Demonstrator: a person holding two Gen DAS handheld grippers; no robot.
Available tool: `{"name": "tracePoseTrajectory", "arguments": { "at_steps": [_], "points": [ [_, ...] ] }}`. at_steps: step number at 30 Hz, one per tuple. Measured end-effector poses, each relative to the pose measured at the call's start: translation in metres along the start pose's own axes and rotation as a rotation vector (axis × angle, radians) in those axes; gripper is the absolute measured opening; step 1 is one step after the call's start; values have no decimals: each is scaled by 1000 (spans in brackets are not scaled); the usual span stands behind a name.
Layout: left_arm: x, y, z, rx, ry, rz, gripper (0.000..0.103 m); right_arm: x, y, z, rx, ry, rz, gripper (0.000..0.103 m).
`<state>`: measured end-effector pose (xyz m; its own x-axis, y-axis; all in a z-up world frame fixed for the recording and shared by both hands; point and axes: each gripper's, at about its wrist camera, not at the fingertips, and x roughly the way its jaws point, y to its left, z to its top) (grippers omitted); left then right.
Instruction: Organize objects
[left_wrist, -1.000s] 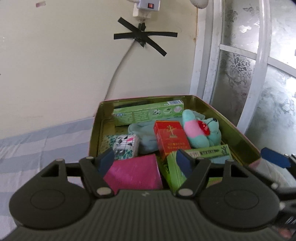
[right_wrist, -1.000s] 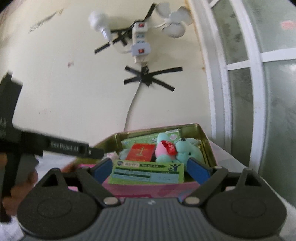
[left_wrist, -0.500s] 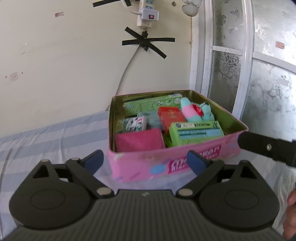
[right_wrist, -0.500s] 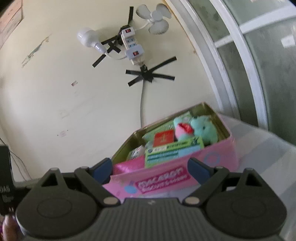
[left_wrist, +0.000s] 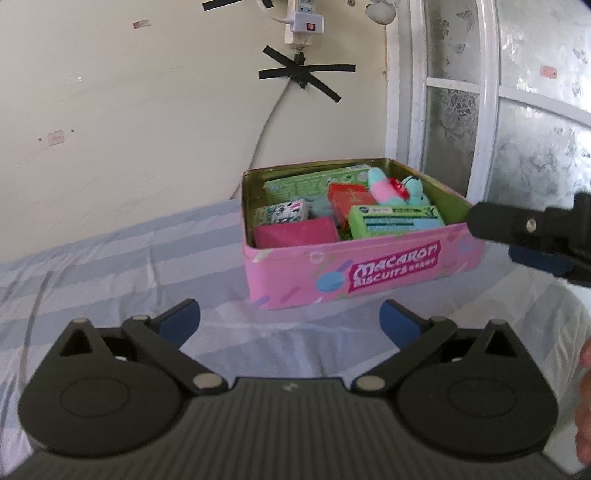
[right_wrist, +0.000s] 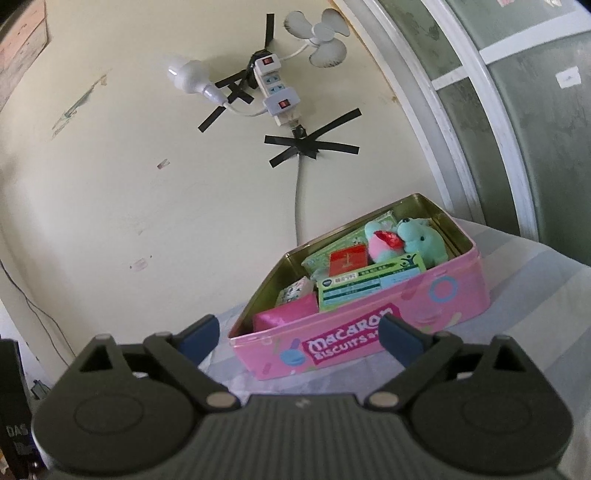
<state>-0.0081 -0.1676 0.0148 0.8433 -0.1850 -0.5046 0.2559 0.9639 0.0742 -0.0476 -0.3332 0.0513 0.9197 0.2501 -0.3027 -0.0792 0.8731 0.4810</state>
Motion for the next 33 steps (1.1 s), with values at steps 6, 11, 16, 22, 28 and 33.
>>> {"name": "tracePoseTrajectory", "arguments": {
  "at_steps": [6, 11, 16, 22, 28, 33],
  "points": [
    [-4, 2, -7, -3, 15, 27, 103, -1, 6, -3, -3, 7, -6, 97],
    [-4, 1, -10, 21, 20, 83, 103, -2, 10, -6, -8, 8, -10, 97],
    [-3, 0, -12, 22, 35, 84, 103, -1, 11, -7, -4, 10, -16, 98],
    [0, -1, -13, 18, 55, 71, 103, 1, 9, -8, 1, 14, -20, 98],
    [3, -3, -14, 19, 68, 66, 103, 2, 6, -10, 12, 16, -26, 98],
    [5, -3, -14, 17, 82, 57, 103, 2, 5, -10, 12, 17, -26, 98]
  ]
}}
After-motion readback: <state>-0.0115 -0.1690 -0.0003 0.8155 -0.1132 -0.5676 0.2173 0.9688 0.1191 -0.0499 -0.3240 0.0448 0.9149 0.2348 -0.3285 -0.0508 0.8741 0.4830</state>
